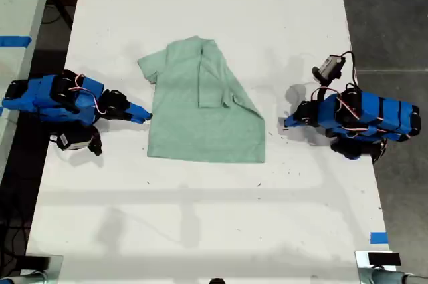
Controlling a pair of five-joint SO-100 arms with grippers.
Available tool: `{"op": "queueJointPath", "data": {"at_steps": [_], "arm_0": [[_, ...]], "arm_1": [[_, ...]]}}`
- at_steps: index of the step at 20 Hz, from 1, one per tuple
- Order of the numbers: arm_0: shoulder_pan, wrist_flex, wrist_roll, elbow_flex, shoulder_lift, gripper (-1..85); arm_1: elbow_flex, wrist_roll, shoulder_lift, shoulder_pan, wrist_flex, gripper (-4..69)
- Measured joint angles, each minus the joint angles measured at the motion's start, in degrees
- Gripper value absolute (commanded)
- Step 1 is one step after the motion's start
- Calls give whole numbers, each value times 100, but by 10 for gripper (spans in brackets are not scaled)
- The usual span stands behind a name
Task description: Fold t shirt
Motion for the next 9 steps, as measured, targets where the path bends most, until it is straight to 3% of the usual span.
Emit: {"op": "queueJointPath", "data": {"at_steps": [9], "arm_0": [[0,0,0,0,0,115]], "arm_1": [[0,18,0,105,0,-5]]}}
